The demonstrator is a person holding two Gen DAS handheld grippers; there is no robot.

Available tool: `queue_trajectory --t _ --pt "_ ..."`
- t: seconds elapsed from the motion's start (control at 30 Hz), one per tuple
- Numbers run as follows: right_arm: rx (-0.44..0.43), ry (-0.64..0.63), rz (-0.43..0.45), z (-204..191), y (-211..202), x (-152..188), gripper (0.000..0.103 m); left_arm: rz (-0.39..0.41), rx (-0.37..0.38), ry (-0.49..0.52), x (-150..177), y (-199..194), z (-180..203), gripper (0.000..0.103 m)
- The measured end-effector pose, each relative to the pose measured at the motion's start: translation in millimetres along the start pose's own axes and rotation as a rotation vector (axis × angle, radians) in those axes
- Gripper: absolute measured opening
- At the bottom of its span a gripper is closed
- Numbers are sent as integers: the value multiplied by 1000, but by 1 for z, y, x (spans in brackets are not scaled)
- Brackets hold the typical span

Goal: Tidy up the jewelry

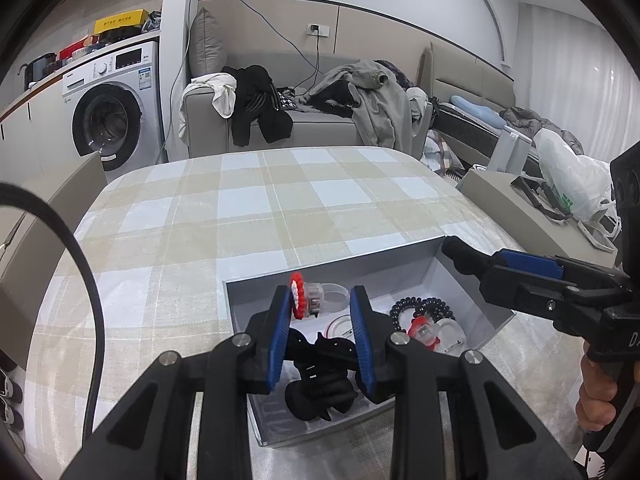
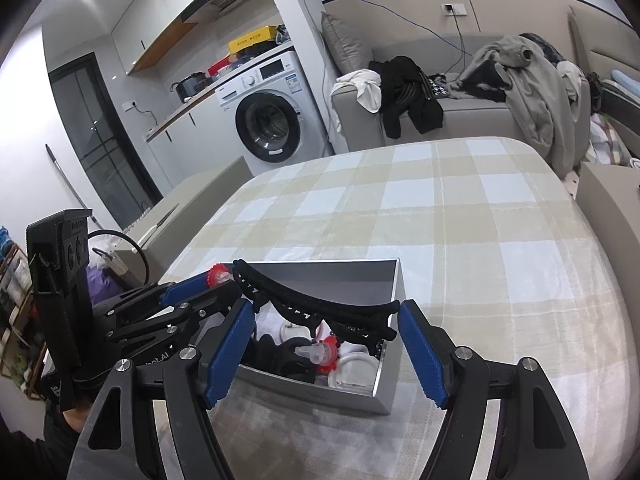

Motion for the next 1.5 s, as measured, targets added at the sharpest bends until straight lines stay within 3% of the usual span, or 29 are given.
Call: queue_trajectory --t 1.0,1.2,1.27,1.4,1.5 --pt "17 -48 -23 -10 4 4 75 -25 -13 17 6 9 3 24" --pt "20 -55 -10 -10 -3 4 82 -20 -12 58 7 2 11 26" --pt "22 -70 0 -12 -6 5 86 -24 -20 67 6 0 13 46" --pt "27 -95 20 -14 -11 9 93 1 7 58 6 -10 13 63" --pt "33 -99 25 -13 -15 12 96 23 -6 59 7 -19 13 82"
Point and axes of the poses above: each gripper's, at about its wrist camera, not at the fingertips, and y roughly the way its jaws point, z to its right, x to its underside, the point moved 2 cm from there along y, roughly the way its jaws point, and after that the axes turned 4 degrees about z, right-handed, at the moved point
